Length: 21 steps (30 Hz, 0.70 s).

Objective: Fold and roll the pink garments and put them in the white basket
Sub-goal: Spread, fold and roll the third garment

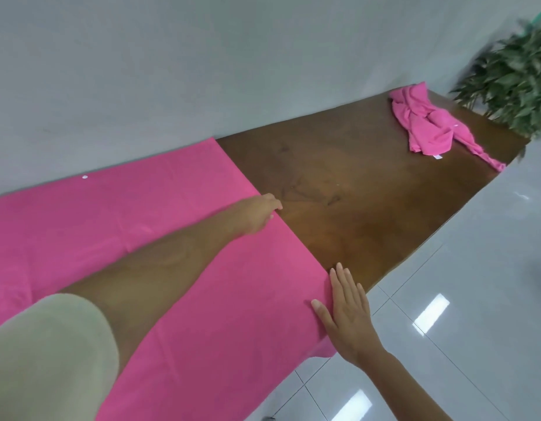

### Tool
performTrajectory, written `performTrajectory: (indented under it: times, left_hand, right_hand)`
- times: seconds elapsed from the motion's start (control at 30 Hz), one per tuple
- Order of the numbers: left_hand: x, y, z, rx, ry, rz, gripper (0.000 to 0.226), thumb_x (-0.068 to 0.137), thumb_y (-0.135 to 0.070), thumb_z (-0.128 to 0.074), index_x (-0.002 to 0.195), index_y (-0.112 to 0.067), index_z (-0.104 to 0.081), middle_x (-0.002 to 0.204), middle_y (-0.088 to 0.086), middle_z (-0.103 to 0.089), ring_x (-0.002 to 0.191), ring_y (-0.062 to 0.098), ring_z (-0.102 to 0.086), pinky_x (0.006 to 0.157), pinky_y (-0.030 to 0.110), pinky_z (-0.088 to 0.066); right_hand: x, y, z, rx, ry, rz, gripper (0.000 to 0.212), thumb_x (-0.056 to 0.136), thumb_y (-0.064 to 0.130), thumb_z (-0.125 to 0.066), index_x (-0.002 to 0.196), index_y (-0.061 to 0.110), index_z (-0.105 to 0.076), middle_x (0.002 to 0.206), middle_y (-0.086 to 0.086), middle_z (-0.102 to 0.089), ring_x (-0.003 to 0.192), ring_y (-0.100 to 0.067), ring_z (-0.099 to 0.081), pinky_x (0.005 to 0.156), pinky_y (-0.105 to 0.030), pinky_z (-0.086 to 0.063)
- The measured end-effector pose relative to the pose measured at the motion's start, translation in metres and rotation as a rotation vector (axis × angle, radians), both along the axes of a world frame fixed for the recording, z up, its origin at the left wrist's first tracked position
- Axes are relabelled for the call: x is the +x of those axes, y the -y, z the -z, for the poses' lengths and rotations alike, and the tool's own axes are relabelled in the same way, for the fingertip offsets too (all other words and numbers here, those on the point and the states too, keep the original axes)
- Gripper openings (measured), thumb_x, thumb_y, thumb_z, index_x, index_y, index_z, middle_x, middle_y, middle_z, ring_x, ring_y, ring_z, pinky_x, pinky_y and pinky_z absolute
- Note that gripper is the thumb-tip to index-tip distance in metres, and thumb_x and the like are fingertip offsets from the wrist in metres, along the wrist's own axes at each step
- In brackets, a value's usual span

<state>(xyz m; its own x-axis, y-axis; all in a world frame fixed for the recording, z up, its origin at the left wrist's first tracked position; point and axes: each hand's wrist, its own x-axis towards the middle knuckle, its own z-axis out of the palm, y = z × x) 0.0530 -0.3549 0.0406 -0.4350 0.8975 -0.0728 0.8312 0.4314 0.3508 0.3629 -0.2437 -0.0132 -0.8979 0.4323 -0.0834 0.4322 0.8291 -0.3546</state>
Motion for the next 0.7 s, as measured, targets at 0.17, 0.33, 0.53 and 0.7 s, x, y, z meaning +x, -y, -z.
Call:
performTrajectory:
  times: [0.17, 0.33, 0.53, 0.7]
  left_hand:
    - [-0.007, -0.017, -0.004, -0.07, -0.029, -0.037, 0.013, 0.099, -0.01, -0.056, 0.113, -0.012, -0.058, 0.11, 0.004, -0.047, 0.09, 0.026, -0.055, 0.076, 0.038, -0.045]
    - [-0.011, -0.015, -0.008, -0.114, -0.041, -0.087, 0.017, 0.101, -0.021, -0.057, 0.087, -0.016, -0.05, 0.099, 0.001, -0.045, 0.076, 0.019, -0.049, 0.063, 0.032, -0.036]
    - [-0.006, 0.003, -0.024, -0.146, -0.074, -0.157, 0.018, 0.1, -0.029, -0.058, 0.09, -0.017, -0.049, 0.098, 0.002, -0.049, 0.084, 0.023, -0.053, 0.077, 0.042, -0.047]
    - [0.001, 0.021, -0.041, -0.149, -0.128, -0.227, 0.024, 0.098, -0.034, -0.062, 0.086, -0.02, -0.047, 0.101, 0.004, -0.05, 0.085, 0.024, -0.052, 0.078, 0.041, -0.047]
  right_hand:
    - [-0.004, -0.009, -0.01, -0.118, -0.107, 0.129, 0.068, 0.086, 0.08, -0.031, 0.125, 0.027, -0.048, 0.167, -0.004, -0.016, 0.155, -0.022, -0.004, 0.123, -0.045, -0.015]
    - [0.008, -0.026, -0.018, -0.035, -0.06, 0.124, 0.042, 0.09, 0.069, -0.037, 0.09, 0.029, -0.049, 0.165, -0.004, -0.026, 0.154, -0.027, -0.009, 0.12, -0.049, -0.022]
    - [0.034, -0.036, -0.021, -0.001, -0.092, 0.061, 0.073, 0.078, 0.088, 0.002, 0.086, 0.037, -0.048, 0.162, -0.001, -0.031, 0.153, -0.026, -0.013, 0.116, -0.052, -0.028]
    - [0.042, -0.03, -0.025, -0.108, -0.204, -0.032, 0.033, 0.096, 0.062, -0.037, 0.087, 0.033, -0.052, 0.13, 0.014, -0.051, 0.127, -0.009, -0.039, 0.108, -0.04, -0.039]
